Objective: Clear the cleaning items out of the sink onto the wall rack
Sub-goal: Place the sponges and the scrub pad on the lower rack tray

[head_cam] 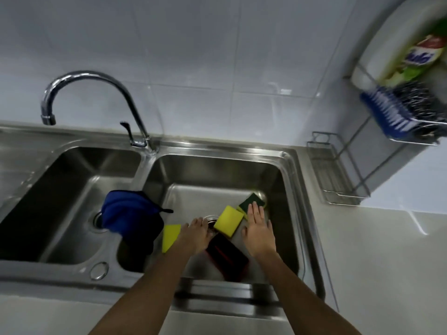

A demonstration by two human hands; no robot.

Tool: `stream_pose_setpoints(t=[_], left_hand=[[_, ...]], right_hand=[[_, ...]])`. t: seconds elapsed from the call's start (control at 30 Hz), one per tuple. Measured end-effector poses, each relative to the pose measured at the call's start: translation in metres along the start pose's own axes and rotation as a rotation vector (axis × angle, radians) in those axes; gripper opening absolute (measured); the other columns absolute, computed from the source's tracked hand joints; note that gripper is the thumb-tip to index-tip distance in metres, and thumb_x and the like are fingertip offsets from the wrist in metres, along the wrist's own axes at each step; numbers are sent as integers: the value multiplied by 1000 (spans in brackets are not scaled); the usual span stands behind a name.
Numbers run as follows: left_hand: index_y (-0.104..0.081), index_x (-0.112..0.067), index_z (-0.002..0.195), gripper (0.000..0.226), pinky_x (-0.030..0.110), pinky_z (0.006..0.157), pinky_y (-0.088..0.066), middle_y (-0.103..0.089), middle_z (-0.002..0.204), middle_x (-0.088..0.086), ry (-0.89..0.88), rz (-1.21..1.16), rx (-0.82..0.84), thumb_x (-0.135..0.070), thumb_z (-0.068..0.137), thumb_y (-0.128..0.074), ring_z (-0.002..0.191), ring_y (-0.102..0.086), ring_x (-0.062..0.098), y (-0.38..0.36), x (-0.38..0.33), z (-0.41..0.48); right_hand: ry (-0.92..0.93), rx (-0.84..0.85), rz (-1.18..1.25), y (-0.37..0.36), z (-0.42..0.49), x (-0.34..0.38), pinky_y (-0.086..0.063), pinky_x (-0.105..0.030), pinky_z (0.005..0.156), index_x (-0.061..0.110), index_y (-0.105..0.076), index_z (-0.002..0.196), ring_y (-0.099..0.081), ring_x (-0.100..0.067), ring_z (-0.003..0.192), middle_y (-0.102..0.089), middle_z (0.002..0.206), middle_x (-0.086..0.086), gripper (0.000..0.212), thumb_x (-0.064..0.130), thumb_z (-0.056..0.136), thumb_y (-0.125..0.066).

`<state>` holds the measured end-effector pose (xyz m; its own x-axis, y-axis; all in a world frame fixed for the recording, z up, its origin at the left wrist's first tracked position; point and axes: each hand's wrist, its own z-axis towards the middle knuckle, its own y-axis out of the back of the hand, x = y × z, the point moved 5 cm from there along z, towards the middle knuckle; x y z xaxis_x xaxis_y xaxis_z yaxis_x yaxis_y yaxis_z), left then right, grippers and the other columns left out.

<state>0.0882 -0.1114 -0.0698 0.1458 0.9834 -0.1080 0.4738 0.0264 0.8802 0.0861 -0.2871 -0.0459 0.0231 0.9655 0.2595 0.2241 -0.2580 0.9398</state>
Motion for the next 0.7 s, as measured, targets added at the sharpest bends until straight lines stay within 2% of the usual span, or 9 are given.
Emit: stream_pose_setpoints(t=[0.07,0.17,0.27,0.33,0.7], left_hand=[[-20,-2,149,58,47,115,-26,-28,153,17,21,-22,60,-32,100,-32,141,-28,31,-20,7,0],[-12,-2,152,61,46,119,-17,-13,161,15,51,-53,157,-32,101,-29,148,-15,30,-46,16,4],[-9,-2,152,63,45,119,-16,-8,162,15,81,-83,185,-32,101,-29,150,-11,30,-59,22,10],[-8,-2,152,63,46,119,-16,-6,162,15,111,-89,198,-31,101,-31,150,-9,29,-64,29,13],[1,-9,154,66,50,122,-6,10,161,17,310,-105,198,-28,99,-31,150,5,35,-83,75,28]], right_hand=[[2,73,-2,-22,2,4,-13,-43,119,11,5,152,6,-17,149,8,162,-2,69,26,97,-34],[0,153,-7,-46,9,4,-15,-42,118,10,4,152,2,-17,150,6,162,-2,69,25,97,-35],[4,262,-38,-68,16,-1,-23,-42,116,9,-2,152,-8,-20,149,-2,162,-5,68,29,97,-36],[21,318,-73,-82,18,-3,-26,-42,115,10,-7,152,-8,-22,149,-8,162,-6,66,32,97,-37],[-10,376,-60,-112,30,-8,-29,-43,114,13,-11,151,-10,-23,148,-11,161,-5,65,34,97,-39]])
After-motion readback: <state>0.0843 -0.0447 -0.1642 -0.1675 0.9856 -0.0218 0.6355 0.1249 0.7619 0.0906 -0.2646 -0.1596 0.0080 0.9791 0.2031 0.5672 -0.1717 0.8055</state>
